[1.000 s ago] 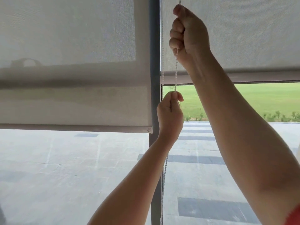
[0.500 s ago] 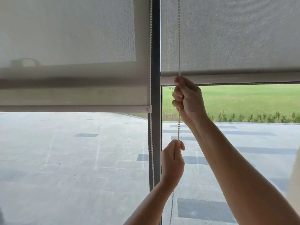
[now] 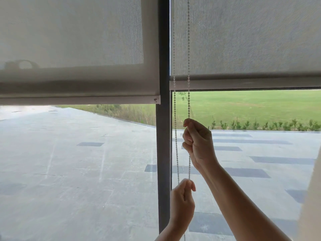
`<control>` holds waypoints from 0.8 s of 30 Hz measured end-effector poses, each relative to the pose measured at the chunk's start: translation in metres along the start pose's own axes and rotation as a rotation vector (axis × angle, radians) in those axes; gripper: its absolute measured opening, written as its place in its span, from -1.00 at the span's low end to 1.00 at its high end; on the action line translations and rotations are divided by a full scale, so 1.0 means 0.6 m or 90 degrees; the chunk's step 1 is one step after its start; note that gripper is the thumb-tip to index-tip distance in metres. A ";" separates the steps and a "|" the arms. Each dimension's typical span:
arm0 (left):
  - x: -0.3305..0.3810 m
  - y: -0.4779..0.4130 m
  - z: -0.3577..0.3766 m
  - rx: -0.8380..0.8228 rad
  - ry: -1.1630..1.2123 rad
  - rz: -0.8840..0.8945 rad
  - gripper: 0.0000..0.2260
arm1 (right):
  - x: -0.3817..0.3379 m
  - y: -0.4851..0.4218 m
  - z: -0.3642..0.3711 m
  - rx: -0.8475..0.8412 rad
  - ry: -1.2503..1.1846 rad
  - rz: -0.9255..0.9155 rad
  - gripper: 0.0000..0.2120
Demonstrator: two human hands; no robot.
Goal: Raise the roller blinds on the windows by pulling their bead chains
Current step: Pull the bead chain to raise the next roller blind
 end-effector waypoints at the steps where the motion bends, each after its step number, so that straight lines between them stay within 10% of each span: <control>1: -0.008 0.003 -0.001 0.001 0.002 -0.005 -0.66 | 0.005 0.008 -0.002 0.005 0.006 0.006 -0.71; 24: -0.094 0.031 -0.007 -0.032 -0.036 -0.038 -0.65 | 0.046 0.084 -0.021 0.035 0.061 0.057 -0.71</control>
Point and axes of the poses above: each hand's wrist, its own y-axis away from the middle knuckle, its own z-axis out of the palm, x = y × z, the point moved 2 cm from there along -y, towards the middle knuckle, and after that the axes turned 14 degrees about -z, right-handed, at the moved point
